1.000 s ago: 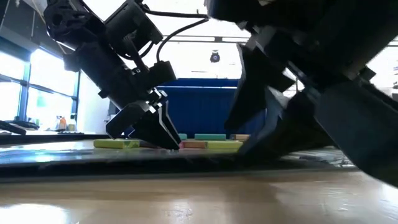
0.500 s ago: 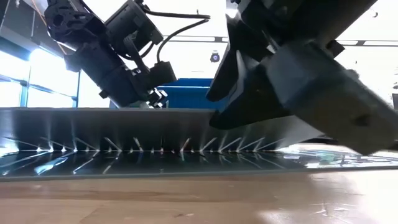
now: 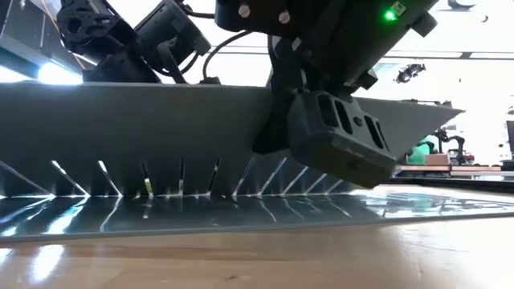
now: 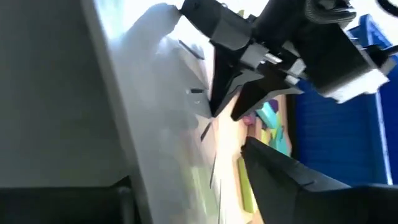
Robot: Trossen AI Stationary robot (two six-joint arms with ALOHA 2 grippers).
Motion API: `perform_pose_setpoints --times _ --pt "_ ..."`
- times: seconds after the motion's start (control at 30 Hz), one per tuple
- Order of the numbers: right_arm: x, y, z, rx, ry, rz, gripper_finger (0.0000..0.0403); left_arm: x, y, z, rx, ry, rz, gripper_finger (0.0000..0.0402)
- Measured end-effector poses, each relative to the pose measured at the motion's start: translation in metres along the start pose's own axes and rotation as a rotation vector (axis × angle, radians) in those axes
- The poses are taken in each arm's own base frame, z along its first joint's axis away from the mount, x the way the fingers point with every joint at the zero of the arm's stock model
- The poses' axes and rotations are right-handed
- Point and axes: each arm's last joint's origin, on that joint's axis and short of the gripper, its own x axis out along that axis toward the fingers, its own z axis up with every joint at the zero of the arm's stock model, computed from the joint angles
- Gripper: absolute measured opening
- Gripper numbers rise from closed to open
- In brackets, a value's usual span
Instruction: Sort blocks
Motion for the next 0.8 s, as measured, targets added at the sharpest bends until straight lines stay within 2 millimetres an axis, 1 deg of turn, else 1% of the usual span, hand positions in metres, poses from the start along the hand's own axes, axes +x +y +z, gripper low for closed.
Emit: perform_pose_setpoints --times 0.07,0.17,0.27,0.3,0.37,0.47,0.57,0.63,0.8 --pt "0.000 0.001 0.000 0.002 0.010 0.038 0.0115 0.000 0.000 0.000 0.012 -0.003 0.006 0.0145" --pt "0.000 0.002 0.000 0.018 0.021 0.081 0.0070 -0.003 0.002 0.002 0.050 -0.007 0.031 0.0145" --pt "0.001 0.002 -0.001 0.049 0.024 0.073 0.0017 -0.015 0.007 0.009 0.088 -0.023 0.068 0.0145" --pt "0.000 0.001 -0.001 0.051 0.024 0.069 0.0009 -0.021 0.010 0.012 0.093 -0.035 0.084 0.0145" --pt "0.000 0.000 0.000 0.054 0.026 0.073 0.0010 -0.035 0.016 0.019 0.109 -0.051 0.128 0.0145" --pt "-0.002 -0.003 -0.002 0.039 0.039 0.081 0.0004 -0.063 0.029 0.030 0.128 -0.078 0.211 0.0145" --pt "-0.010 -0.014 -0.002 0.077 0.043 0.092 0.0003 -0.098 0.043 0.038 0.127 -0.118 0.281 0.0145" --pt "-0.015 -0.026 -0.002 0.113 0.055 0.096 0.0002 -0.124 0.053 0.042 0.109 -0.165 0.310 0.0145" --pt "-0.026 -0.068 -0.003 0.218 0.075 0.103 0.0000 -0.188 0.074 0.045 0.019 -0.351 0.338 0.0145"
